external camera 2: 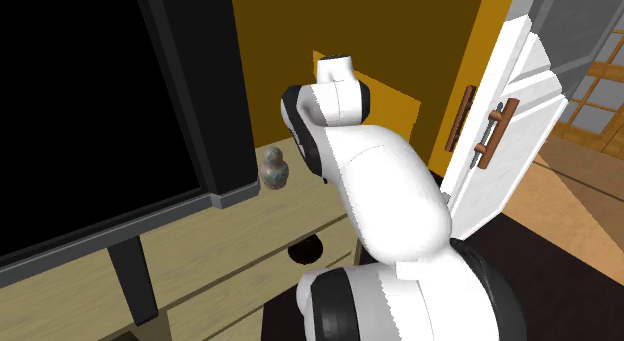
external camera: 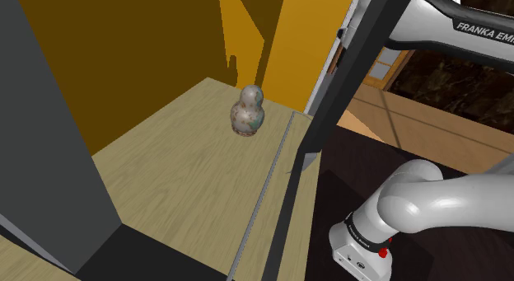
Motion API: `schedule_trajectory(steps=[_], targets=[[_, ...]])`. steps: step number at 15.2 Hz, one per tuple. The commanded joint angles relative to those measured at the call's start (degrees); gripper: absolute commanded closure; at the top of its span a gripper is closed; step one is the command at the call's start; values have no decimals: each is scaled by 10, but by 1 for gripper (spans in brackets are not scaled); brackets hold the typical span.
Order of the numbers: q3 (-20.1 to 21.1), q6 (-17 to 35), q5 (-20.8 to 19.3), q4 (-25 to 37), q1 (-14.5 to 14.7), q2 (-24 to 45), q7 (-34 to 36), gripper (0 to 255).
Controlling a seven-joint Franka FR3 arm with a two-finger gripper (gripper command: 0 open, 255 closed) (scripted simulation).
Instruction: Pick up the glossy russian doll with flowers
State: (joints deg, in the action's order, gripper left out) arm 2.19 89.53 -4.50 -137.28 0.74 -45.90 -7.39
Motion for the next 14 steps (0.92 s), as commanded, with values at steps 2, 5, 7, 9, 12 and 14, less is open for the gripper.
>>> schedule_trajectory(steps=[2,5,7,9,12,14], targets=[[8,0,11,14,3,18,11,0],[31,-2,40,60,11,73,43,0],[45,-5,57,94,16,110,64,0],[58,-8,73,129,20,148,85,0],[76,-15,93,188,26,207,116,0],[88,-21,104,230,29,247,137,0]])
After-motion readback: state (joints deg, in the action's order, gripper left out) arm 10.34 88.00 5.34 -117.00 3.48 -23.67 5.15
